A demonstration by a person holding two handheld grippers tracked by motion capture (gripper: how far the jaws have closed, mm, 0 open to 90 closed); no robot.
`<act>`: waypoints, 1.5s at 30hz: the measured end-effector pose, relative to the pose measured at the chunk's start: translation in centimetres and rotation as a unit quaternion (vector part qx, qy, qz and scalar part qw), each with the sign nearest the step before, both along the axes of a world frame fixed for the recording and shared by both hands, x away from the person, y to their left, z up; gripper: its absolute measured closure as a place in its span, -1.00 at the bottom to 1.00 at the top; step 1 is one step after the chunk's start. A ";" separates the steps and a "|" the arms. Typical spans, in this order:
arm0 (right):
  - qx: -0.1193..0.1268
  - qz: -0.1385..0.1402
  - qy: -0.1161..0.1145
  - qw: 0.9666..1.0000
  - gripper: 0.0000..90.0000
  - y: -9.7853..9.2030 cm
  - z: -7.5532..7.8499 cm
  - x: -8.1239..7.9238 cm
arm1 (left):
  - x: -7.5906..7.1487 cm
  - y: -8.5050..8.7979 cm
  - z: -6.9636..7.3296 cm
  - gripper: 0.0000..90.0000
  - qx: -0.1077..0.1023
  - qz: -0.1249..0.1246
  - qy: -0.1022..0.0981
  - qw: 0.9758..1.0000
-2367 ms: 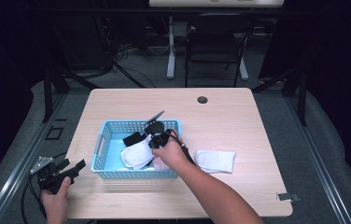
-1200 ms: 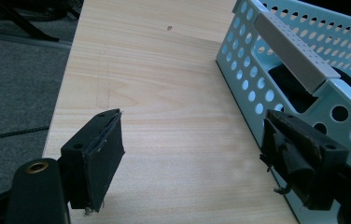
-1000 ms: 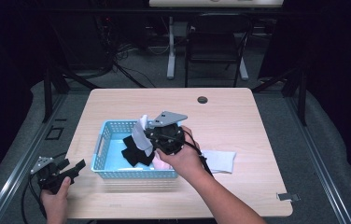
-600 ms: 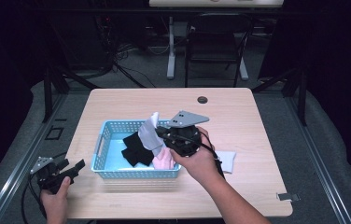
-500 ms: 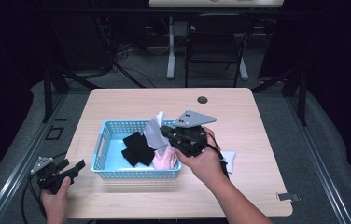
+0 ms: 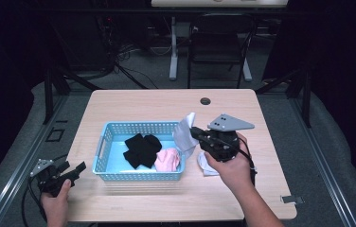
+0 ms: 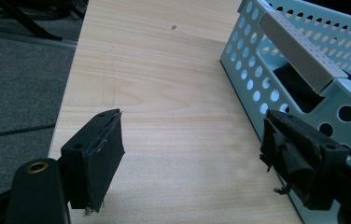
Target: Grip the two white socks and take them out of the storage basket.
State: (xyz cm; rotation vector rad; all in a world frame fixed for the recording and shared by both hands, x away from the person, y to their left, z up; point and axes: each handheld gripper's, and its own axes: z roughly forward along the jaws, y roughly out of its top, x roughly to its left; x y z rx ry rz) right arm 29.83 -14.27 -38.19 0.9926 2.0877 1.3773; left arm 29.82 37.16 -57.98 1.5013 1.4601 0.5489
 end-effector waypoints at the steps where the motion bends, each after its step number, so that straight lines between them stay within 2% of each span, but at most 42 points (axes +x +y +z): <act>1: 0.000 -0.006 0.003 1.000 0.95 -0.5 -0.1 -0.1 | 0.1 -0.1 0.0 -0.53 0.001 0.000 -0.001 1.000; 8: 0.002 -0.033 0.015 0.999 0.95 -2.5 -1.4 -0.5 | 0.1 -0.1 0.0 -0.53 0.002 -0.002 0.000 1.000; 11: -0.001 -0.043 0.025 0.999 0.95 -3.1 -2.6 -0.7 | 0.1 -0.1 0.0 -0.53 0.001 0.000 -0.003 1.000; 22: 0.010 -0.057 0.054 0.997 0.95 -3.2 -6.3 -0.7 | 0.0 -0.1 0.0 -0.53 0.003 -0.002 0.000 1.000; 28: 0.000 -0.068 0.068 0.995 0.95 -3.6 -8.2 -0.4 | 0.0 -0.1 0.0 -0.53 0.003 -0.001 -0.002 1.000; 30: -0.006 -0.079 0.073 0.994 0.95 -4.0 -8.9 -0.2 | 0.0 -0.1 0.0 -0.53 0.003 -0.001 -0.001 1.000; 38: 0.000 -0.127 0.095 0.987 0.95 -6.5 -11.4 0.5 | 0.0 -0.1 0.0 -0.53 0.004 -0.002 0.000 1.000; 45: 0.003 -0.169 0.123 0.978 0.95 -8.7 -13.9 1.1 | 0.0 -0.1 0.0 -0.53 0.004 -0.002 0.000 1.000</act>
